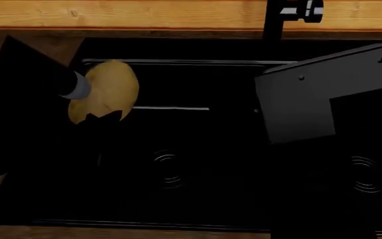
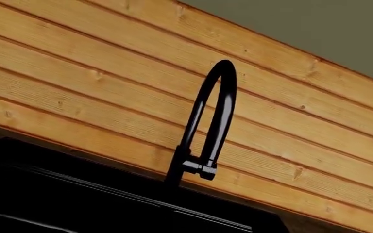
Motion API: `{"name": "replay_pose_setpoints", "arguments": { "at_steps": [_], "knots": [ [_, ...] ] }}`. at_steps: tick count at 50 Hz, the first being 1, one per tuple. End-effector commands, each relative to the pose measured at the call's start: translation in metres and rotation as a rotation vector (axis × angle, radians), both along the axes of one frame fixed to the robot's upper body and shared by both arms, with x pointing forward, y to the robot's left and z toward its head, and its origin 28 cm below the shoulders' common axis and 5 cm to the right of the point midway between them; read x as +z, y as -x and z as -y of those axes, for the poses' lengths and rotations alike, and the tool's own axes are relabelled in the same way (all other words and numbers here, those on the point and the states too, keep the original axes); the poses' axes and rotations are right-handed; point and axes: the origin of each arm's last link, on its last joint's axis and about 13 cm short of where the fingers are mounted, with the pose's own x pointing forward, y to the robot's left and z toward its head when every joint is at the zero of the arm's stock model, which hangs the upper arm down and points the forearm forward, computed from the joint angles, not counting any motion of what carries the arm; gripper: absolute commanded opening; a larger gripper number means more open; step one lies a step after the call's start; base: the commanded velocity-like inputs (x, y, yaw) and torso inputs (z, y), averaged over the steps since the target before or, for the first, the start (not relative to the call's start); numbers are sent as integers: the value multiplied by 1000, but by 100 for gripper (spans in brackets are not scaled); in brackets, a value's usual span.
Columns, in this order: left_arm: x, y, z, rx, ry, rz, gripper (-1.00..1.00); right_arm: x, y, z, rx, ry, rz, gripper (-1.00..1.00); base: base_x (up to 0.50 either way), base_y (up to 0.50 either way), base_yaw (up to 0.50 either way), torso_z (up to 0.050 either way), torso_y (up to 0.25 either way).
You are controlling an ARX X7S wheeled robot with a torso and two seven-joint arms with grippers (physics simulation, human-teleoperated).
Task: Pick the potato from the sink and place it on the plate located on the counter
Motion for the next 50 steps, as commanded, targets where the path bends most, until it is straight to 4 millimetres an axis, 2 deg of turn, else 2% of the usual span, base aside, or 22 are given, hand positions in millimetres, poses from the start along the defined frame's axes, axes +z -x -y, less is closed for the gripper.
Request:
{"name": "replay_pose_setpoints", "arguments": {
  "at_steps": [1,24,50],
  "knots": [
    [-5,-3,5,19,76,-24,-100,-10,-5,-1,-15,4,-33,100,-414,-95,0,0,0],
    [-6,-5,6,9,65,-29,-100,-9,-3,0,-8,-1,-26,100,-365,-281,0,0,0],
    [-5,-4,6,5,61,-28,-100,-8,-2,1,-2,4,-16,100,-91,-429,0,0,0]
  ]
}}
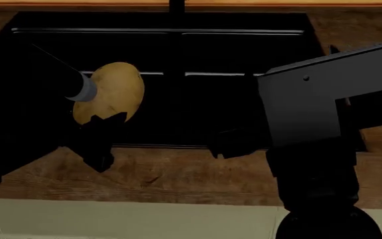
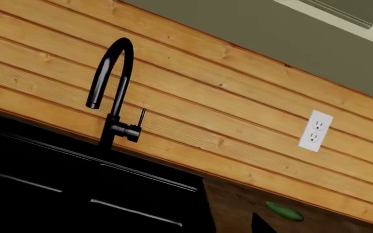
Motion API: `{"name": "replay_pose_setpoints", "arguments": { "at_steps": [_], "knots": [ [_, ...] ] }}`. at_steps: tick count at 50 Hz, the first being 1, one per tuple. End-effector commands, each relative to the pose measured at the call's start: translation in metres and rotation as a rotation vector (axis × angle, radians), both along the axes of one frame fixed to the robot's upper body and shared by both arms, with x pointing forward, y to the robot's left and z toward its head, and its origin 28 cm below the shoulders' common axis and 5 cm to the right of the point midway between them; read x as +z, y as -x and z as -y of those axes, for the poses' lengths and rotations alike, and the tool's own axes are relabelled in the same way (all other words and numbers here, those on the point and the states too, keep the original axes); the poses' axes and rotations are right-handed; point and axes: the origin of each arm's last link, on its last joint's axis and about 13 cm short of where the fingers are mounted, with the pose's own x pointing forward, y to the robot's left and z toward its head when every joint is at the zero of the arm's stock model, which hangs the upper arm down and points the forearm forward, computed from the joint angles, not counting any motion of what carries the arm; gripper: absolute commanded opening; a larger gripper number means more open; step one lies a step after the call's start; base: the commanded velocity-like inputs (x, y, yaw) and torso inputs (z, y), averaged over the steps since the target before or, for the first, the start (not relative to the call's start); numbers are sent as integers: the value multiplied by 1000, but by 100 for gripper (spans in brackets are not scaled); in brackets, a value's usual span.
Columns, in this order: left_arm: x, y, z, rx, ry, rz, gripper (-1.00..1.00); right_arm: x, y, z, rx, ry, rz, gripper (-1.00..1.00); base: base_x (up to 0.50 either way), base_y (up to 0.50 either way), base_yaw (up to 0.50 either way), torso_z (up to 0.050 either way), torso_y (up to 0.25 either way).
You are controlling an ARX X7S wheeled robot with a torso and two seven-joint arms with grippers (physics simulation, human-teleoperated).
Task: Pick the potato from the sink and place it on the plate located on the counter
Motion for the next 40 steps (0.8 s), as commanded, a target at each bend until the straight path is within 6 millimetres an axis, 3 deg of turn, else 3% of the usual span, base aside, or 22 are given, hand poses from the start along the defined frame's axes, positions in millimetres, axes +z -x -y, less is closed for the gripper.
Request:
{"name": "replay_pose_setpoints", "arguments": {
  "at_steps": [1,40],
  "knots": [
    [-7,-5,3,30,80,-31,-100,-11,-6,-1,-12,4,-32,100,-50,-434,0,0,0],
    [-4,-4,3,29,76,-24,-100,-8,-4,-2,0,15,-21,100,-20,-432,0,0,0]
  ]
}}
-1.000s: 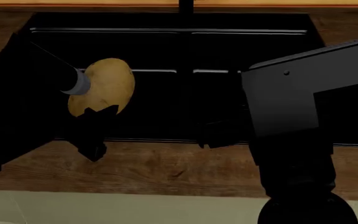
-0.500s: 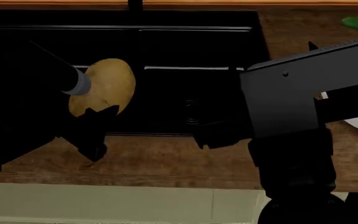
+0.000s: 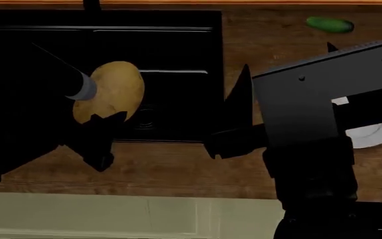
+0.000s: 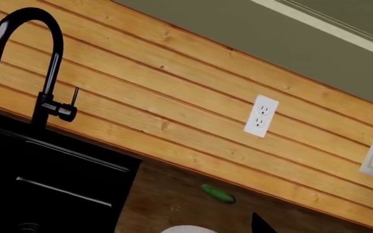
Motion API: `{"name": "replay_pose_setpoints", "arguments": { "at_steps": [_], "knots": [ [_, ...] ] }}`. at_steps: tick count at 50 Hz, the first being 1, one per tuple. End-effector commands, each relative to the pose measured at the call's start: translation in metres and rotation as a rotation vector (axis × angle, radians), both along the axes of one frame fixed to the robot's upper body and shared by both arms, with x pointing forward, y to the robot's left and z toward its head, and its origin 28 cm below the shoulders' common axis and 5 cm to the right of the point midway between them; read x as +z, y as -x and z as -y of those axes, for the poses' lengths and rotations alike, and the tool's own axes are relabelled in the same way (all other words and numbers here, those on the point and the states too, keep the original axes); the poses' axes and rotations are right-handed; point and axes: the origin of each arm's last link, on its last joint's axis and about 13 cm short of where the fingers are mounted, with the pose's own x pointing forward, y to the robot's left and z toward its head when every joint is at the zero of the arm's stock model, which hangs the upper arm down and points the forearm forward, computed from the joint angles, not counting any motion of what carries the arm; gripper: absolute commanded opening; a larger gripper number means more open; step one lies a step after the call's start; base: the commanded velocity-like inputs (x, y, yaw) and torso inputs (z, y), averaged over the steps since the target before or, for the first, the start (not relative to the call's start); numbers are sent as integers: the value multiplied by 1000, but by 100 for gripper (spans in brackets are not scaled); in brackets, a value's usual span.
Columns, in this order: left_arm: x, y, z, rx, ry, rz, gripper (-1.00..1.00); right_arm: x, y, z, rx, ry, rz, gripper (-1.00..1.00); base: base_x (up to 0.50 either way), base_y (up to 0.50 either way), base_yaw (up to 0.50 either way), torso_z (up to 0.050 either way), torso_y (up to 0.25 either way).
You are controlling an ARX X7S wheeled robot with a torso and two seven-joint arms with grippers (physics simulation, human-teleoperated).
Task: Pick the potato from the sink and place it on the plate located on the counter
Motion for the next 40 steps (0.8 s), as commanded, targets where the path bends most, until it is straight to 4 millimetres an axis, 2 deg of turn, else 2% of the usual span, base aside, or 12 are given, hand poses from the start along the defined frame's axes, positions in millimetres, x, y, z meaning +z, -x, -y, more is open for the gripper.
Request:
{"name": "replay_pose_setpoints", "arguments": {
  "at_steps": [1,40],
  "knots": [
    [-5,-3,3,31,77,-23,-100,-10,-5,0,-10,1,-30,100,0,-434,0,0,0],
    [-1,-1,5,23,89,-14,-100,-8,0,0,-11,9,-16,100,0,-431,0,0,1]
  ]
}}
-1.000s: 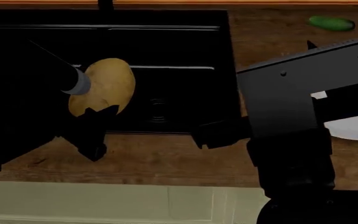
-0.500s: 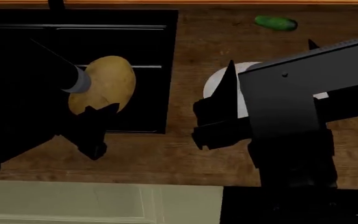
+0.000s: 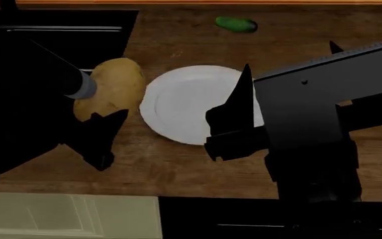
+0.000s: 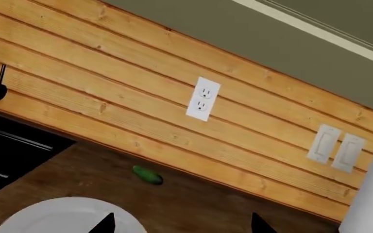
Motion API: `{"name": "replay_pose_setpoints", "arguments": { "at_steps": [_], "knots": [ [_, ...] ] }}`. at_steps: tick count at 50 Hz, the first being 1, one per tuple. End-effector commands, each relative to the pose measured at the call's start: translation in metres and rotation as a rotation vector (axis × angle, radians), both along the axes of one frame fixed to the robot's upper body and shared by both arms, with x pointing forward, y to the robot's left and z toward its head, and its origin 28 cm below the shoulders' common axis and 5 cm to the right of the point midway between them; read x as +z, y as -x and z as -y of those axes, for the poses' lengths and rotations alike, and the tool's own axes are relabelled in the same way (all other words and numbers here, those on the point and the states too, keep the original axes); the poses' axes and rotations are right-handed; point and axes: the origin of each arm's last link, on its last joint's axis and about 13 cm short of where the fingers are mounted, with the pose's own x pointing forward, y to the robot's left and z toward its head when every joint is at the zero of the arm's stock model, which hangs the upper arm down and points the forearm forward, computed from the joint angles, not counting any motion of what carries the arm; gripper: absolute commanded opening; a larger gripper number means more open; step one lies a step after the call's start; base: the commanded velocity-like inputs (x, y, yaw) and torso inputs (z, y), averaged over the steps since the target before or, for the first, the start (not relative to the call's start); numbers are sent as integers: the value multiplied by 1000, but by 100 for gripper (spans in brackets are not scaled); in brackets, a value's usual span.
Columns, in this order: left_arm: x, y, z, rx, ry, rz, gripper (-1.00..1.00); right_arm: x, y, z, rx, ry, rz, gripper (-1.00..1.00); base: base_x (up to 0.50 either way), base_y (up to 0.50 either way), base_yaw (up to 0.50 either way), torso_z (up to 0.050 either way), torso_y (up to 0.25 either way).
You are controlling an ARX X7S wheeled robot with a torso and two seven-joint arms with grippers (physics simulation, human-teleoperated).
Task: Pick the potato from the sink and place it on the plate located on the counter
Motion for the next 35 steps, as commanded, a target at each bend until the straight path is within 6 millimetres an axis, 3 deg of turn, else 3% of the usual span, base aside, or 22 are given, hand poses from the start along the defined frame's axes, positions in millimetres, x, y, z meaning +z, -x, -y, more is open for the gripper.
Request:
{"name": "replay_pose_setpoints", "arguments": {
  "at_steps": [1,9,29,35],
  "knots": [
    [-5,-4,4,29,89,-27,-100,-9,-5,-1,-14,0,-29,100,0,-430,0,0,0],
    [-4,-3,5,23,81,-27,-100,-8,-4,-1,-10,-8,-23,100,0,-431,0,0,1],
    [-2,0,5,16,91,-22,-100,-5,-2,-1,-15,-17,-29,100,0,0,0,0,1],
    [0,1,5,14,91,-17,-100,-4,-1,-1,-17,-13,-26,100,307,-186,0,0,0]
  ]
}}
